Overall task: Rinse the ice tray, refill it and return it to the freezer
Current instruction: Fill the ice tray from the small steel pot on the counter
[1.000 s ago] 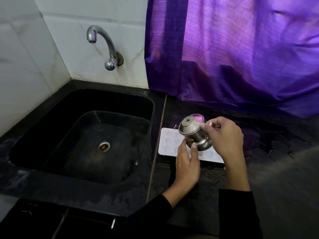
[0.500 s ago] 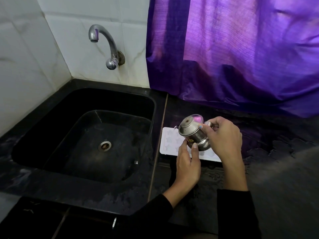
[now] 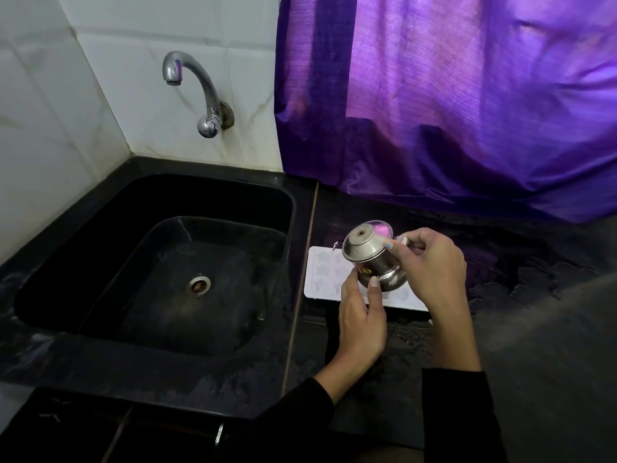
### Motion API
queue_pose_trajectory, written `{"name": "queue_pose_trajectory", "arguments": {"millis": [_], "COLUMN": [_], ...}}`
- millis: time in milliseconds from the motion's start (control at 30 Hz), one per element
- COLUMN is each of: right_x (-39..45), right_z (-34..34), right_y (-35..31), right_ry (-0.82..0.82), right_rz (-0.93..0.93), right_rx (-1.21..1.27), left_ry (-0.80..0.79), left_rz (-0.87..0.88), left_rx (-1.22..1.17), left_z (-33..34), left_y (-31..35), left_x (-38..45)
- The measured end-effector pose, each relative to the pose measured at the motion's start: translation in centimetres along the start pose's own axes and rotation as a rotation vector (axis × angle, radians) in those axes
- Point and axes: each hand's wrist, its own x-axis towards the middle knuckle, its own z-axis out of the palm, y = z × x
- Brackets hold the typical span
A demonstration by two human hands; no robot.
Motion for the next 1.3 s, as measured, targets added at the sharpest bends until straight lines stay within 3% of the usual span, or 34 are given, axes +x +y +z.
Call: {"name": "queue_pose_trajectory", "arguments": {"millis": [333,800,1300], "right_x": [-0.4,-2.1,-2.5], "right_z": [-2.7,-8.4,-8.9], "right_y": [2.6,7.6,8.6], "right_ry": [0.089,0.216,0.197], "right_rz": [0.075,0.226,0.284], "right_rx": [0.187,-0.065,-0.189], "left_ry": [-0.047,-0.354,-0.419], "left_rz": [0.086,0.076,-0.050], "left_rx": [0.029,0.000,0.040], "left_z": [1.9,7.4,9.3], "left_y": [1.0,0.9,0.3], "left_x": [-1.1,-4.1,-4.9]}}
